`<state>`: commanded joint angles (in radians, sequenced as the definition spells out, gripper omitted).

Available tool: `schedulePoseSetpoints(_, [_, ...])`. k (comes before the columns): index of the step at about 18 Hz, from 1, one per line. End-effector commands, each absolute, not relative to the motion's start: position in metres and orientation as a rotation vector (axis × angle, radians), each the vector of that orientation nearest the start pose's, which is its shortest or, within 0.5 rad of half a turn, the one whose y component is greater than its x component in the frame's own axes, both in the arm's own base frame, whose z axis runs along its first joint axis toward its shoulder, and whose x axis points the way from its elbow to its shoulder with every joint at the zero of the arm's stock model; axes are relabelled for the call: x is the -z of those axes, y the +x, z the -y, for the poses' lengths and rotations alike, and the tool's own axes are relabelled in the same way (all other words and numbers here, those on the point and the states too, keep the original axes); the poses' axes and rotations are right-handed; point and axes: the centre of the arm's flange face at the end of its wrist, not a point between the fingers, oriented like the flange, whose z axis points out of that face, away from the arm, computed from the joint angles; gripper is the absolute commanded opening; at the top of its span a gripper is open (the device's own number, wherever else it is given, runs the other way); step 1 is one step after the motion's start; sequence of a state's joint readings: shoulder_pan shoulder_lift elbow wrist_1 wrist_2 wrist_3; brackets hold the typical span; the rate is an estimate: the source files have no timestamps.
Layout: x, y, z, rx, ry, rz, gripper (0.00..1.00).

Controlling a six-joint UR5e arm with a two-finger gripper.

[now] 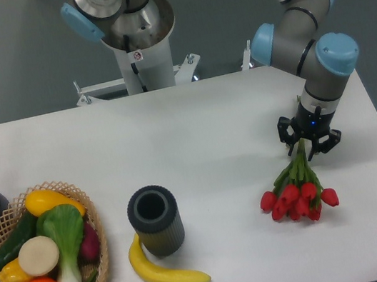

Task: Pick up the flowers from the table
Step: 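Lift the gripped tulip bunch up off the table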

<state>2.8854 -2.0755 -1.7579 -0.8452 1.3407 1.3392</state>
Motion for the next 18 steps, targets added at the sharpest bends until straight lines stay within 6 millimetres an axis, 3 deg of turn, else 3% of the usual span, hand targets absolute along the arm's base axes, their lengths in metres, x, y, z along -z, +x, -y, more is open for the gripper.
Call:
schedulePoseSetpoints(6, [-0.196, -0.554, -0.306, 0.018, -2.907, -0.026, 0.09])
schedulePoseSetpoints(10, [-0.207, -0.557, -0.304, -0.010, -2.901, -0.022, 0.07])
schedulePoseSetpoints(18, [-0.279, -0.569, -0.313, -0.188, -2.845, -0.045, 0.07])
